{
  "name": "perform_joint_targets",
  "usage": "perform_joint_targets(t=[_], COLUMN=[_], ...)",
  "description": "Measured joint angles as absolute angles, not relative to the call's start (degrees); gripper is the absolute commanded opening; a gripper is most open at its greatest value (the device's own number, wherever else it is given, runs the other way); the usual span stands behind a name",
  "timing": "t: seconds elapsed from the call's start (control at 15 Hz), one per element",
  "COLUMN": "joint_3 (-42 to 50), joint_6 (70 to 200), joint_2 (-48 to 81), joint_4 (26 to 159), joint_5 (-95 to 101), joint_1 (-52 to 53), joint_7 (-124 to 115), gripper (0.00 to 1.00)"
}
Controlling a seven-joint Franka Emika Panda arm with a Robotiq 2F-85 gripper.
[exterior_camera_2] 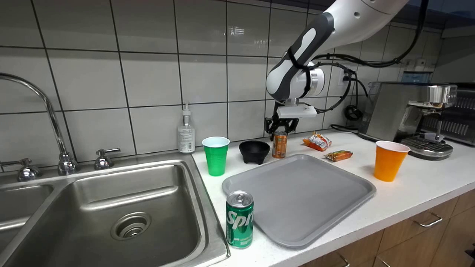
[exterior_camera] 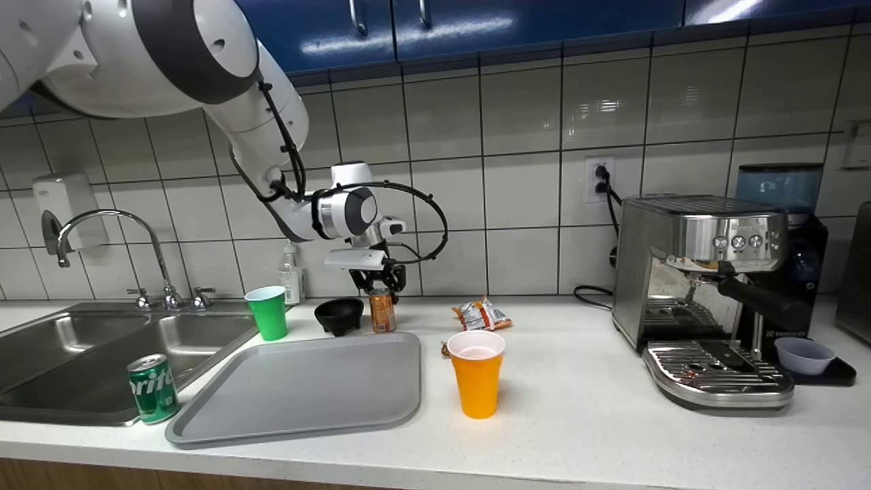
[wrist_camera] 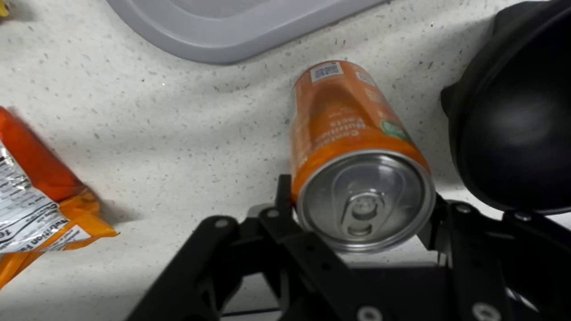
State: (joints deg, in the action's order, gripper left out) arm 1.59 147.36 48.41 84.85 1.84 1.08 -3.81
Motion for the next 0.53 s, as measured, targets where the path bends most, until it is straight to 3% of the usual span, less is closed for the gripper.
perform_joint_targets(t=[0.53], joint_3=[2.0], joint_6=[147.3], joint_2=[48.2], joint_4=[85.1], joint_5=[1.8], joint_1=[1.4], joint_7=[-3.9], gripper=[0.37])
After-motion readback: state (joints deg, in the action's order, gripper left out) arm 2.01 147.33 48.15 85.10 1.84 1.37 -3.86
